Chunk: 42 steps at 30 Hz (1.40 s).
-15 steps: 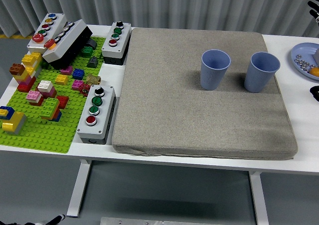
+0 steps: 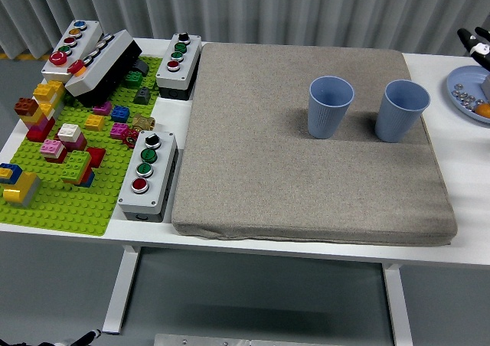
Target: Pick cup pour cup place
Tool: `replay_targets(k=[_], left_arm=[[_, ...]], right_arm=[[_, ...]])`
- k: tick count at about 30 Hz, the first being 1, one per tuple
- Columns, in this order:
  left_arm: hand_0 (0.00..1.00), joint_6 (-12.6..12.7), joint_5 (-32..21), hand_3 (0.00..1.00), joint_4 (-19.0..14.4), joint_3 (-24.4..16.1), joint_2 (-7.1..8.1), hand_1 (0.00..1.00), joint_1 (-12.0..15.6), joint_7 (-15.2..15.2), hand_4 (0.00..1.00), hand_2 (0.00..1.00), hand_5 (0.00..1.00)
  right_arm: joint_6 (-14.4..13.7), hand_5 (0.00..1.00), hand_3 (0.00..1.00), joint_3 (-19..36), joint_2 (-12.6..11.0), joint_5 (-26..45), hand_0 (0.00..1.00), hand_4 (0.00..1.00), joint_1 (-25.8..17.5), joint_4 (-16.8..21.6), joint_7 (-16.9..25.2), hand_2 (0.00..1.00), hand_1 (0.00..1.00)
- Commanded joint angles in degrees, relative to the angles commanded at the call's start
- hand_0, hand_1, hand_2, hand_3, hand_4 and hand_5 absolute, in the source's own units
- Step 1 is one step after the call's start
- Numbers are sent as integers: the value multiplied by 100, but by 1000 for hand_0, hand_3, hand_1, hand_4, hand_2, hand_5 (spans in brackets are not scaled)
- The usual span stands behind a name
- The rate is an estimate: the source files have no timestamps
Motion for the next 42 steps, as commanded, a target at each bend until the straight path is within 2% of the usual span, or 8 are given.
replay_targets(k=[5, 12, 26, 31, 42], left_arm=[[849, -6, 29, 780, 0, 10, -7, 867, -2, -3, 595, 889, 998], [850, -17, 68, 781, 0, 21, -23, 866, -20, -3, 595, 888, 998], [850, -45, 147, 779, 0, 10, -66, 863, -14, 5, 595, 888, 998], [849, -52, 166, 779, 0, 23, -73, 865, -25, 5, 597, 887, 998], [849, -61, 155, 779, 0, 52, -69, 864, -31, 7, 594, 888, 998]], right_arm=[[-79, 176, 998, -44, 50, -135, 932, 863, -467, 354, -35, 998, 913], [-102, 184, 998, -141, 65, -61, 933, 859, -994, 579, -20, 998, 913], [-193, 208, 993, -434, 104, 217, 931, 849, -1536, 626, 220, 994, 907], [-236, 214, 997, -592, 152, 265, 932, 848, -1604, 480, 331, 987, 905], [-205, 220, 993, -739, 215, 335, 932, 847, -1439, 248, 377, 989, 904]])
